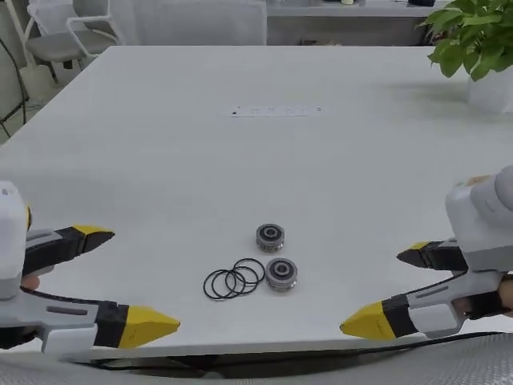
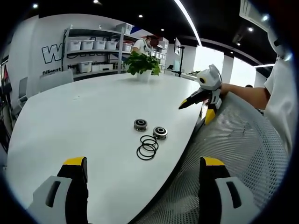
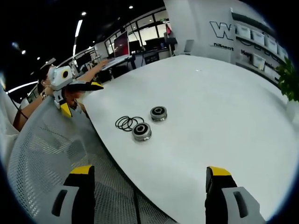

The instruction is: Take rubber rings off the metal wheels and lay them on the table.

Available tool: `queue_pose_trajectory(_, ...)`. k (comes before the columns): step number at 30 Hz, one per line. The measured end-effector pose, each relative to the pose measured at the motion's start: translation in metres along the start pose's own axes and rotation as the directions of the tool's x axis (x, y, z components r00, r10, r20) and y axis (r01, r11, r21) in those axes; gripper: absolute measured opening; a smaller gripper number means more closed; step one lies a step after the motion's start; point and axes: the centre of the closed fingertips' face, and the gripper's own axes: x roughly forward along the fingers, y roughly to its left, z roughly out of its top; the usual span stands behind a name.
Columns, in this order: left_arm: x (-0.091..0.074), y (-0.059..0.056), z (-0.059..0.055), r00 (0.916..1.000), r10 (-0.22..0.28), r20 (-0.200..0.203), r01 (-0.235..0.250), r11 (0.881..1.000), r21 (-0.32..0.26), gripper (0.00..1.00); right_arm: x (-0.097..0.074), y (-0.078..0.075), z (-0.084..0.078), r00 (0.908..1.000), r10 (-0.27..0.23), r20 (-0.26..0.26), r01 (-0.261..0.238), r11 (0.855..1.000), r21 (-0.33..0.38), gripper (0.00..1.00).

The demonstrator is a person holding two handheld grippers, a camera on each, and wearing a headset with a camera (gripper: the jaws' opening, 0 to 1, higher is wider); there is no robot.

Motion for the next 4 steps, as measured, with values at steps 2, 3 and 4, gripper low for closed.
queue_pose_trajectory(2,-0.0001,0.0005,0.0008,1.0000,0.000,0.005,0.000,1.000,-0.005,0.99,0.0005,0.0020,0.0018,0.9999,0.005,0.012,-0.005,1.000,-0.015,0.99)
queue_pose_trajectory(3,-0.0001,0.0003,0.0012,1.0000,0.000,0.007,0.000,1.000,-0.005,0.99,0.0007,0.0026,0.0018,0.9999,0.007,0.011,-0.007,1.000,-0.016,0.99)
queue_pose_trajectory(4,-0.0001,-0.0002,0.0018,1.0000,-0.001,0.009,0.001,1.000,-0.003,0.99,0.0009,0.0028,0.0016,0.9999,0.006,0.010,-0.006,1.000,-0.018,0.99)
